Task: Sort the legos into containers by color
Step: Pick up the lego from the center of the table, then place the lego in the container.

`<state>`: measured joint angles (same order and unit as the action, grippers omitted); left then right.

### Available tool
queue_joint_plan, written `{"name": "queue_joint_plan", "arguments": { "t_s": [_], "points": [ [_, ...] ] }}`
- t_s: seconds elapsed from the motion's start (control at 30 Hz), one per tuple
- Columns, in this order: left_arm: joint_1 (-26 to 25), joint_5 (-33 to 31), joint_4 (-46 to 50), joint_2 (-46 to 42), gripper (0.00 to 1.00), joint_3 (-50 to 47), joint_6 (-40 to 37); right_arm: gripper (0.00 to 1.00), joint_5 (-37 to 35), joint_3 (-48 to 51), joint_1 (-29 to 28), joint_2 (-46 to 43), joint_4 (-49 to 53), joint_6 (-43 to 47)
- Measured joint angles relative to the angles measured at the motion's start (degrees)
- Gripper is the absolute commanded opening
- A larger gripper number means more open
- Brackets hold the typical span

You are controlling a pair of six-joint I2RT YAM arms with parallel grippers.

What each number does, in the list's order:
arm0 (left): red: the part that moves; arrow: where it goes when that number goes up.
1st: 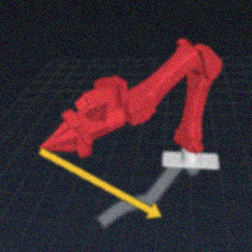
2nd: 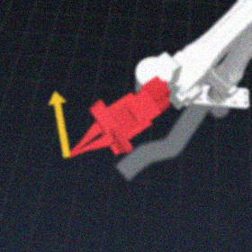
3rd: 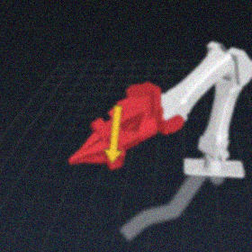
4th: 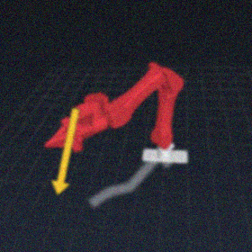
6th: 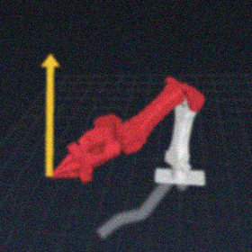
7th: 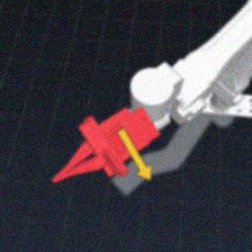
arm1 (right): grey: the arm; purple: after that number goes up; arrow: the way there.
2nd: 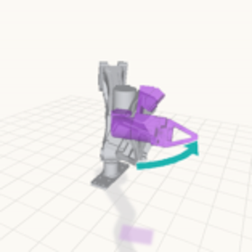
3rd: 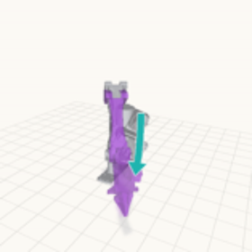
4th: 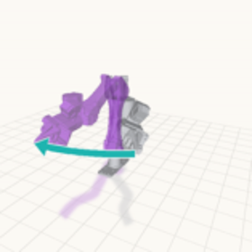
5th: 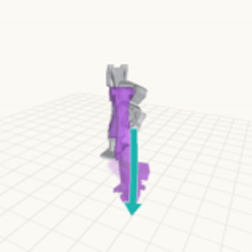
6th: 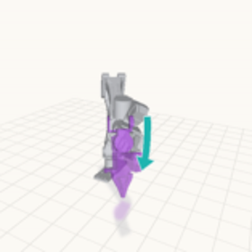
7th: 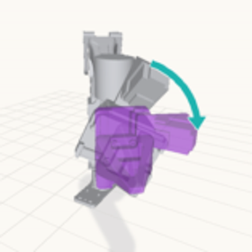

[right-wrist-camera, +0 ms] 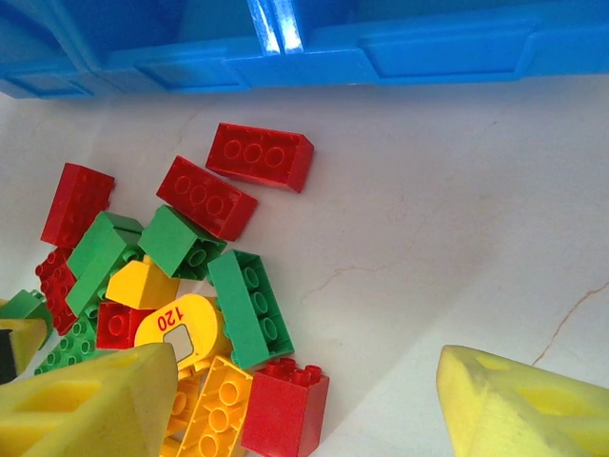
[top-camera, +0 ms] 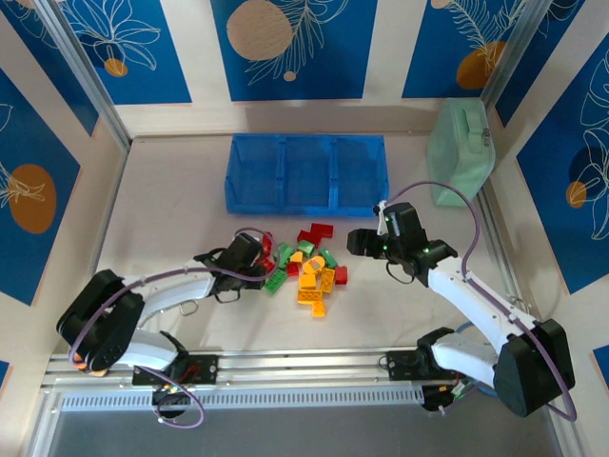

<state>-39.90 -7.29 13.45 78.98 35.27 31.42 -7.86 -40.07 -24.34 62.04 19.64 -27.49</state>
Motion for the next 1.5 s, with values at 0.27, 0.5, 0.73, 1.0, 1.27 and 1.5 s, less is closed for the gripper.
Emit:
{"name": "queue_joint_plan", "arguments": {
  "t_s": [0.27,0.5,0.73,1.0,1.27,1.5],
  "points": [
    [0.0,-2.4,3.8,-4.8,0.32,4.1,-0.4,0.73,0.4,0.0,0.0,3.0,-0.7,0.0],
    [0.7,-3.5,5.6,-4.0,0.32,10.3,-2.3,0.79,0.9,0.0,-0.1,3.5,-1.1,0.0],
    [2.8,-3.2,5.7,0.4,0.31,17.0,-4.6,0.81,0.9,0.0,-0.1,3.4,-0.7,0.0],
    [8.9,-0.6,5.8,5.1,0.31,24.2,-6.5,0.81,1.1,0.4,-0.1,2.5,-0.3,0.0],
    [15.4,2.4,5.5,15.3,0.31,34.7,-8.2,0.81,1.7,1.4,-0.4,0.4,1.2,0.0],
    [18.5,4.6,5.7,23.6,0.31,40.8,-9.0,0.81,1.7,2.0,-0.5,-2.3,2.6,0.0]
  ]
}}
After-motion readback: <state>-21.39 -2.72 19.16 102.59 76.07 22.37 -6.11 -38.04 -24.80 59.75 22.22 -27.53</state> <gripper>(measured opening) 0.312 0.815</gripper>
